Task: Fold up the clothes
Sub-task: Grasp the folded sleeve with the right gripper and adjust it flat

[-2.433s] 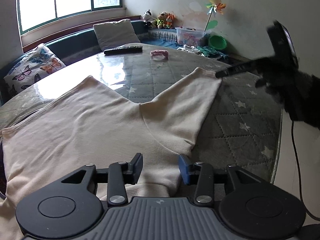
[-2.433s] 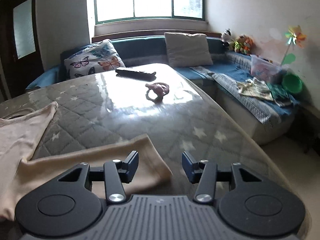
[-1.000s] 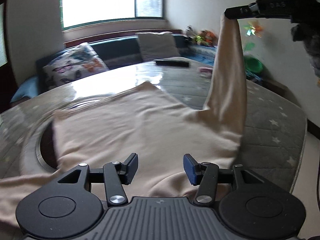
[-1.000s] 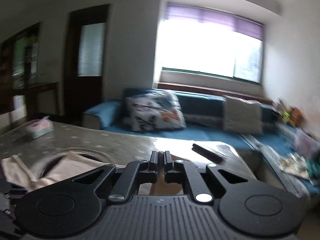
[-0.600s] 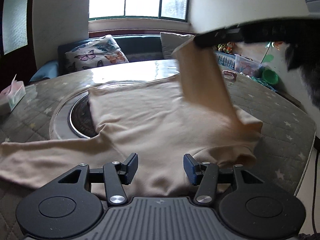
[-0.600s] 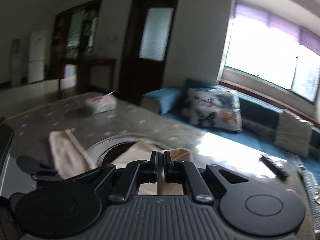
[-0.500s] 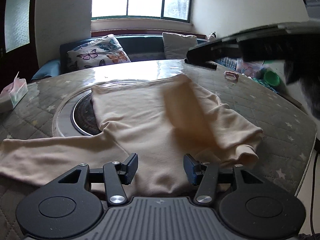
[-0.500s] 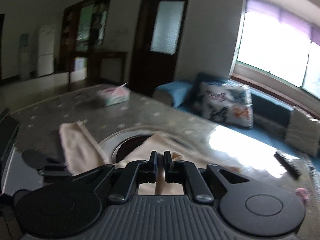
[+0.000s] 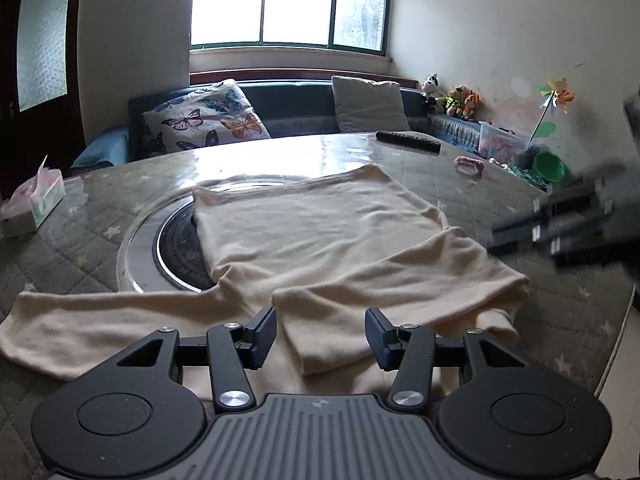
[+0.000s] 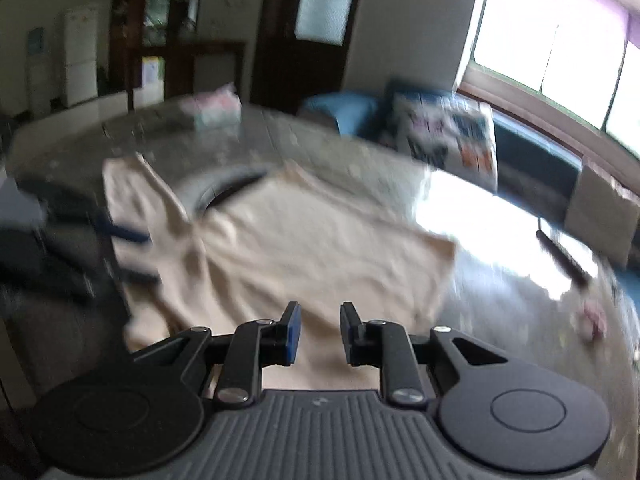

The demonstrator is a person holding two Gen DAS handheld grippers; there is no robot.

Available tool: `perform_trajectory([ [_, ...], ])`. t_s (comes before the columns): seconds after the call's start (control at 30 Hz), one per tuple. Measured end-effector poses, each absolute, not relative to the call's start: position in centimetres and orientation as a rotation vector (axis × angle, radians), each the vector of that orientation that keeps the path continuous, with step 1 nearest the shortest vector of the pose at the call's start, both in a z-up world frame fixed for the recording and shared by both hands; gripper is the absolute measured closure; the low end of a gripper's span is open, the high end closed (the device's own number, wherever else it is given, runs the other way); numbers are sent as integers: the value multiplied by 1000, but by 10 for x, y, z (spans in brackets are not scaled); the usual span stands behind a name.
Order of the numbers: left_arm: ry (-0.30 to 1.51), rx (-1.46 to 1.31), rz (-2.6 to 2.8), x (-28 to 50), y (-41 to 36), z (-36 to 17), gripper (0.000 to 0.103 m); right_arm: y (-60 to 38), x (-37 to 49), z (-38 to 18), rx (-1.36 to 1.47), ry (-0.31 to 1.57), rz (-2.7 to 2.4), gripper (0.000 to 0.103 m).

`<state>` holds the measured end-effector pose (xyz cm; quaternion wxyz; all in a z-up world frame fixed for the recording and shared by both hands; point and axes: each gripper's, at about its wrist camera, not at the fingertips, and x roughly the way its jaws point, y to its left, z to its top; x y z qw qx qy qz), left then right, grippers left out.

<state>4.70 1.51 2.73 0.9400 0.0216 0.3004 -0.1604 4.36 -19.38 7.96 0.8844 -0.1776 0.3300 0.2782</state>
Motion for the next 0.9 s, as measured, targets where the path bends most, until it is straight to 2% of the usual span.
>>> perform_trajectory([
  [0.2, 660, 58, -339, 60, 7, 18, 75, -226, 46, 39, -286, 783, 548, 83],
  [0.63, 666, 46, -314, 83, 0, 21, 75, -217, 86, 51, -216, 706, 562, 83],
  [0.7, 682, 53, -290, 90, 0, 16, 82, -215, 94, 45, -201, 714, 557, 83],
  [0.9, 700, 41, -240, 91, 19, 10, 82, -217, 100, 36, -177, 729, 541, 83],
])
